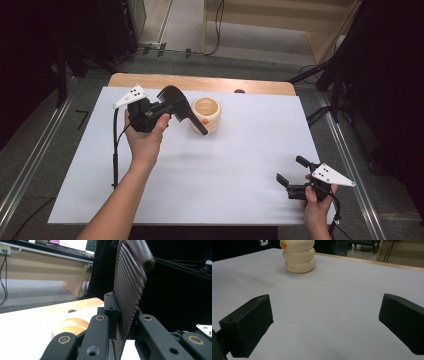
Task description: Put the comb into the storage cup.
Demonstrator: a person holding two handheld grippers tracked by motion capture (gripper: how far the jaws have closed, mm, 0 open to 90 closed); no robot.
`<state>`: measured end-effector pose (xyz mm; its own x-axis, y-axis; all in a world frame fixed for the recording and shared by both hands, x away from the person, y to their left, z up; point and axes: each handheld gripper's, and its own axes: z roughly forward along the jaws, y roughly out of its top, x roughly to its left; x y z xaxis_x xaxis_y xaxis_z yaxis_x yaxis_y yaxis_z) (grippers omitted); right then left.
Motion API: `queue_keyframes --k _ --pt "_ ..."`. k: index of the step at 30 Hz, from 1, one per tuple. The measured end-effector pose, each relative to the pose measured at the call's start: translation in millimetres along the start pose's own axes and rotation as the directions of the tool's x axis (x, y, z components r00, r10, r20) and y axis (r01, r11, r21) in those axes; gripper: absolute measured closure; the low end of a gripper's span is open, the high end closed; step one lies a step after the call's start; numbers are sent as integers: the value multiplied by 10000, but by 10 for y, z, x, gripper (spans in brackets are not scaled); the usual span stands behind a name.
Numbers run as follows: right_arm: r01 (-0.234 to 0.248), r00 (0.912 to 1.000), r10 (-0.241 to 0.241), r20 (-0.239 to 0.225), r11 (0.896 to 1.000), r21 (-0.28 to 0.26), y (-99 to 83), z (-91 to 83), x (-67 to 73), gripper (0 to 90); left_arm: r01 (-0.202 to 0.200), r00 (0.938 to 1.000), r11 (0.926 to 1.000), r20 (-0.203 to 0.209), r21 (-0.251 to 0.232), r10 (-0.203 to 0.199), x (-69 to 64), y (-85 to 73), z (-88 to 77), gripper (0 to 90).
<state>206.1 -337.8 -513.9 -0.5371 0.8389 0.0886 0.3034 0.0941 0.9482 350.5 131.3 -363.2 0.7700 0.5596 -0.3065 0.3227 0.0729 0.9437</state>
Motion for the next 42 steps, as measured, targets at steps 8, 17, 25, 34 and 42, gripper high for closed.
queue_keyframes --k 8,17,25,34,42 --pt "-43 10000 43 -26 10000 -1 -1 -5 -3 0 84 10000 9999 -37 -73 -84 62 24 76 840" --pt "-35 10000 35 -56 10000 -12 -5 1 -4 0 47 10000 9997 -11 -240 -47 67 83 164 841" --pt "12 10000 -12 -83 10000 -17 -6 6 -5 0 -98 9999 9997 -77 -225 97 89 138 238 840" --pt "32 9999 -32 -108 10000 -36 -7 8 -5 0 -54 9996 9994 -296 -335 44 159 201 286 840" --pt "28 9999 -28 -108 10000 -51 -8 8 -6 0 39 9991 9994 -420 -341 -53 224 230 355 840"
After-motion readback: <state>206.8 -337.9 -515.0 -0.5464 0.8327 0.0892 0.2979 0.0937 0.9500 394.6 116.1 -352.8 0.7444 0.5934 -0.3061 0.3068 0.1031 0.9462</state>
